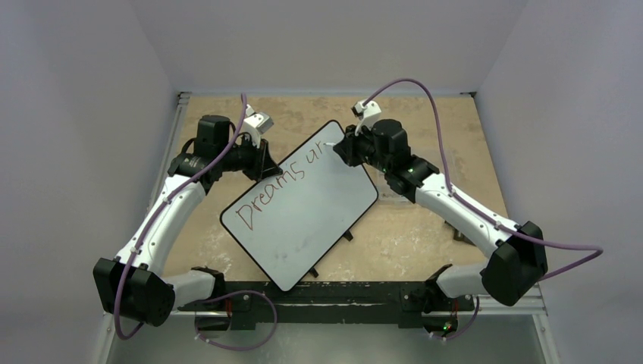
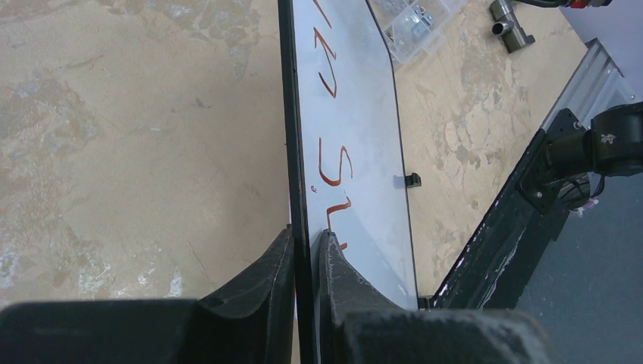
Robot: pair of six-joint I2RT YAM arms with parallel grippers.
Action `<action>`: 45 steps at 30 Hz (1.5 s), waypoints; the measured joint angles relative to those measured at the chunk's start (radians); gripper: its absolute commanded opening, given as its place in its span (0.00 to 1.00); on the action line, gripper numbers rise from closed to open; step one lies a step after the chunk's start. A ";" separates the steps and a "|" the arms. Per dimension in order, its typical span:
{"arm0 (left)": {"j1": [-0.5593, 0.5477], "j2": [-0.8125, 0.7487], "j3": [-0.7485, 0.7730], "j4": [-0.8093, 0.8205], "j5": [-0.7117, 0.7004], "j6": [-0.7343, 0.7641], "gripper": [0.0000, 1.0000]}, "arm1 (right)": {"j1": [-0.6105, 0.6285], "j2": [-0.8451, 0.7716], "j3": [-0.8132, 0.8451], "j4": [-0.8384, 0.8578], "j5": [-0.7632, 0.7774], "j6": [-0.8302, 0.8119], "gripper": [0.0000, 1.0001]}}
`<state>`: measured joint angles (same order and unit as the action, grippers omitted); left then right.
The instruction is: Write a sentence on the whiteboard
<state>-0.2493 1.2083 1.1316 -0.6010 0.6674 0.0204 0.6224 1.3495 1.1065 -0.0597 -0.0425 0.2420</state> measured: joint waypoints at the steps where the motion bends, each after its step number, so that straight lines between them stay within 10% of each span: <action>1: 0.000 0.000 0.000 0.000 0.000 0.000 0.00 | -0.002 0.000 0.000 0.000 0.001 0.000 0.00; 45: 0.000 0.000 0.000 -0.010 -0.016 0.000 0.00 | -0.023 0.023 -0.016 0.055 -0.062 0.013 0.00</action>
<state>-0.2493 1.2083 1.1316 -0.6106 0.6514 0.0200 0.5995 1.3720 1.0904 -0.0051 -0.1047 0.2550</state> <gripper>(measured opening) 0.113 0.091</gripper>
